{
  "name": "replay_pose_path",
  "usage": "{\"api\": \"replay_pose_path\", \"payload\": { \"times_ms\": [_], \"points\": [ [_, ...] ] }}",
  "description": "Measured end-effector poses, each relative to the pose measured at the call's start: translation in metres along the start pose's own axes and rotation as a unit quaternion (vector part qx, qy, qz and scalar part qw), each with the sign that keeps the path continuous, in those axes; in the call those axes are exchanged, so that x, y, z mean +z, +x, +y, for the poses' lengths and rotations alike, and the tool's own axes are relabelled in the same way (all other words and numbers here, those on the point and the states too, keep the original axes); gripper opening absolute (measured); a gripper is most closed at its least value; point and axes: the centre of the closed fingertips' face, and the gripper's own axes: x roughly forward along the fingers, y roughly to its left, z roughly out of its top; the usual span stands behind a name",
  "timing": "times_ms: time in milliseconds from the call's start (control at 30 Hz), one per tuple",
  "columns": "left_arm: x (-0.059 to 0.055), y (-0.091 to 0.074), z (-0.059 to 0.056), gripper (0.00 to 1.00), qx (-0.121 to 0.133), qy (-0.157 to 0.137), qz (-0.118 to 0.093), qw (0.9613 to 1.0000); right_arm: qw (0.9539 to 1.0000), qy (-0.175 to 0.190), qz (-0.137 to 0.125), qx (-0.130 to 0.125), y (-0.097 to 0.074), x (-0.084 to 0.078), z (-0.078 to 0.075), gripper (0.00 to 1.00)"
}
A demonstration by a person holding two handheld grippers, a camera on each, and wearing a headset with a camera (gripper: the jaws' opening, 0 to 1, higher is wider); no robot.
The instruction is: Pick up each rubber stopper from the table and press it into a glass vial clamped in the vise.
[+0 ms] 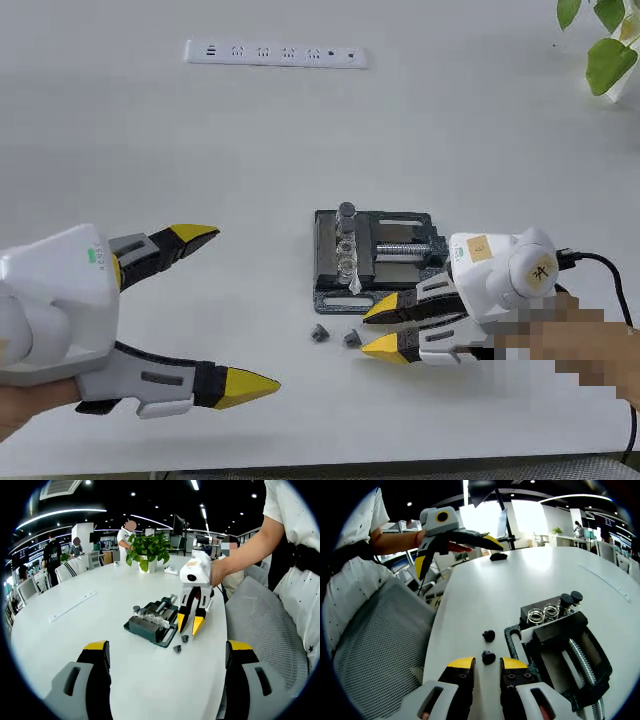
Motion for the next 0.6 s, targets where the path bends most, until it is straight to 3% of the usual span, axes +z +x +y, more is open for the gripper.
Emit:
{"api": "replay_pose_path", "payload": {
  "times_ms": [600],
  "points": [
    [-0.0011, 0.0011, 0.0038, 0.95, 0.004, -0.006, 0.000, 1.0000, 0.9993, -0.017, 0.017, 0.029, 0.0074, -0.0021, -0.0003, 0.10]
  ]
}}
